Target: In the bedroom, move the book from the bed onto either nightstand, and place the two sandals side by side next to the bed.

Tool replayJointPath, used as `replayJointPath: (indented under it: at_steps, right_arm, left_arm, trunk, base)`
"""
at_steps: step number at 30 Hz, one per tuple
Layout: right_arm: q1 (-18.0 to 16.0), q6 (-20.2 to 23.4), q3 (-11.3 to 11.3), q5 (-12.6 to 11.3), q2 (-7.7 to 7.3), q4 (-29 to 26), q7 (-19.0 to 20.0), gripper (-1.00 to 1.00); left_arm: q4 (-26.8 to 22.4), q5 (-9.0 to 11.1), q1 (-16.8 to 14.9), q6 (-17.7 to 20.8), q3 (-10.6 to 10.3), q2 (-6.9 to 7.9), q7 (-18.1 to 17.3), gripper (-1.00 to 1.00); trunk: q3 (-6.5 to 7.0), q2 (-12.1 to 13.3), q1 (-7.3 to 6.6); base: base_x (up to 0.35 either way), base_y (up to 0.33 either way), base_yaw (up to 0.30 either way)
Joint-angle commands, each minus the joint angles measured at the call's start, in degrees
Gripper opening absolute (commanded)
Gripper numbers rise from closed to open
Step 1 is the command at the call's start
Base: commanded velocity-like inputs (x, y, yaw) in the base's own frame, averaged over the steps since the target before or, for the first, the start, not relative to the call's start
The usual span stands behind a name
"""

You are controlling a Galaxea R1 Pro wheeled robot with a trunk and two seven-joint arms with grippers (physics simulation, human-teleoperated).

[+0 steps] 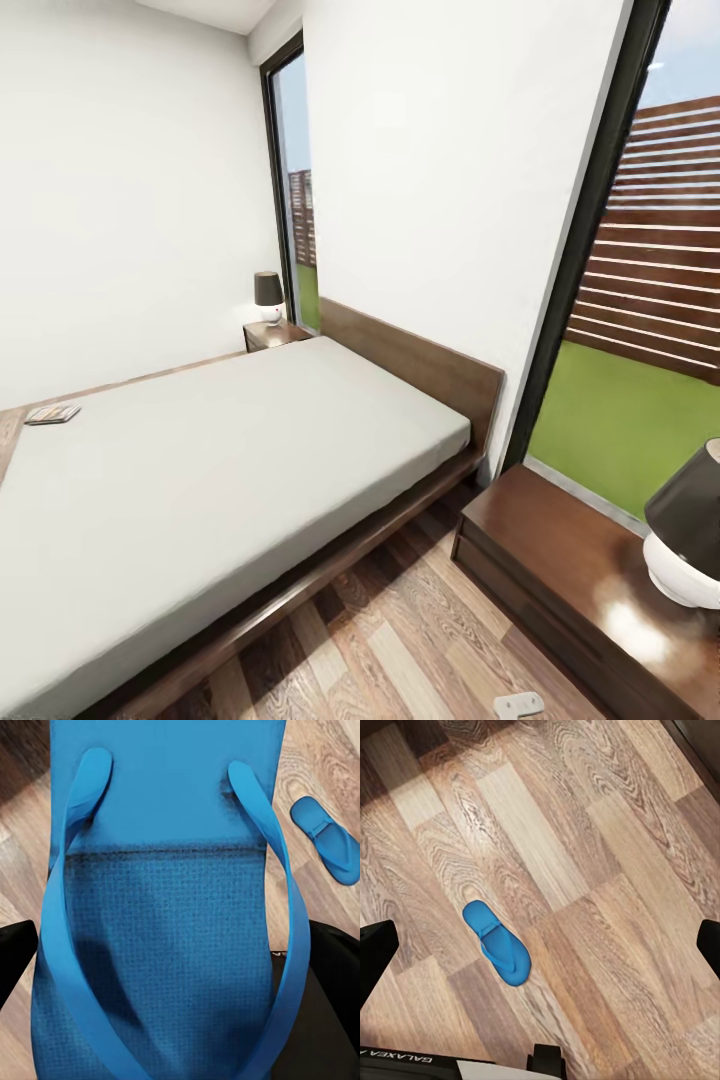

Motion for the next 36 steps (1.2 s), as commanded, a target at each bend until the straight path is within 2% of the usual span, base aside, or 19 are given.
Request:
replayJointPath:
  at_steps: [1, 13, 36]
  right_arm:
    - [0.0, 0.0, 0.3, 0.1, -0.05, 0.0, 0.0, 1.00]
    - [0.0, 0.0, 0.3, 0.1, -0.05, 0.0, 0.0, 1.00]
    - [0.0, 0.0, 0.3, 0.1, 0.03, 0.0, 0.0, 1.00]
  left_arm:
    - [0.1, 0.4, 0.0, -0.2, -0.2, -0.01, 0.2, -1.00]
    - [0.1, 0.4, 0.0, -0.2, -0.2, -0.01, 0.2, -1.00]
    - [0.0, 0.4, 0.0, -0.2, -0.2, -0.01, 0.2, -1.00]
  trunk:
    - [-0.08, -0.1, 0.01]
    - [-0.51, -0.1, 0.01]
    - [-0.59, -0.1, 0.01]
  base:
    - [-0.002, -0.002, 0.005]
    - [0.000, -0.053, 0.095]
    - [0.000, -0.033, 0.036]
